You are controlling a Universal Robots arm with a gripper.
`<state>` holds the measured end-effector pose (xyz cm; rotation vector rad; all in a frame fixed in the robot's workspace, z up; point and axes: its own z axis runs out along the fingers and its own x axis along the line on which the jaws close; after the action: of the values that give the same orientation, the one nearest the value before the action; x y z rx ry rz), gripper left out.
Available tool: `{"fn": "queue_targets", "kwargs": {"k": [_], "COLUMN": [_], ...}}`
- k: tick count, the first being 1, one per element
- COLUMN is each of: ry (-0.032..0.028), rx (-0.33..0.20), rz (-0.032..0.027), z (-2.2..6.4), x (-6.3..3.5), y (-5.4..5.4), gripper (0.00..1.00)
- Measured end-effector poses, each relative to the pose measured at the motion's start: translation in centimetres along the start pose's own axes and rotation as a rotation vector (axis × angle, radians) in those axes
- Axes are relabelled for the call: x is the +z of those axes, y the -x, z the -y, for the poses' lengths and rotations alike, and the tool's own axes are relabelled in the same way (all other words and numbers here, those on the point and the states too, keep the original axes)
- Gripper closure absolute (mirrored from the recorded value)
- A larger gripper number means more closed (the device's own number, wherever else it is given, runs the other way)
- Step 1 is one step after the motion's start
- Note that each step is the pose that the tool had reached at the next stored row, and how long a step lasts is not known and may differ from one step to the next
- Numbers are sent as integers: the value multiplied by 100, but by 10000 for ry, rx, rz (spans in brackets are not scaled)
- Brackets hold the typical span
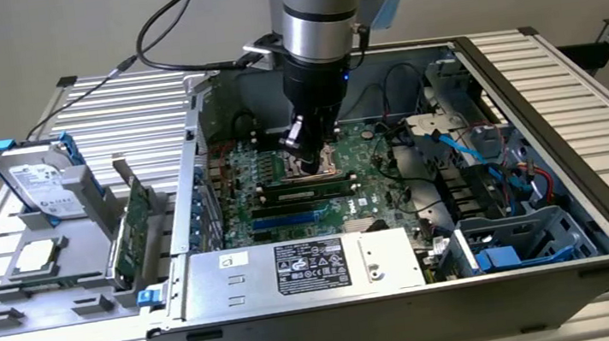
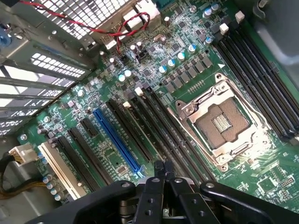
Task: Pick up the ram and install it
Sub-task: 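Press down the ram until it locks into place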
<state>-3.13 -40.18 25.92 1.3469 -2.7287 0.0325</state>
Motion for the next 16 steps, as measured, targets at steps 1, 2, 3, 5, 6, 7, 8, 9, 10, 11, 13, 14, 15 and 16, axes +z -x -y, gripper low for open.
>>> {"fn": "queue_targets", "kwargs": {"k": [1, 2, 3, 5, 6, 7, 8, 9, 10, 11, 13, 14, 15, 16], "ry": [-11, -22, -35, -60, -74, -87, -100, -113, -126, -138, -154, -159, -161, -161], "rx": [112, 223, 341, 567, 682, 794, 905, 1018, 1133, 1247, 1496, 1618, 1745, 1875], "rz": [-8, -14, -21, -35, -41, -45, -51, -55, -60, -66, -66, -65, -64, -61], "z": [0, 0, 0, 0, 0, 0, 0, 0, 0, 0, 0, 0, 1, 1], "x": [0, 0, 1, 2, 2, 3, 3, 4, 5, 5, 10, 12, 14, 18], "y": [0, 0, 0, 0, 0, 0, 0, 1, 1, 0, 1, 1, 2, 2], "gripper": [89, 89, 89, 89, 89, 89, 89, 89, 89, 89, 89, 89, 89, 89]}}
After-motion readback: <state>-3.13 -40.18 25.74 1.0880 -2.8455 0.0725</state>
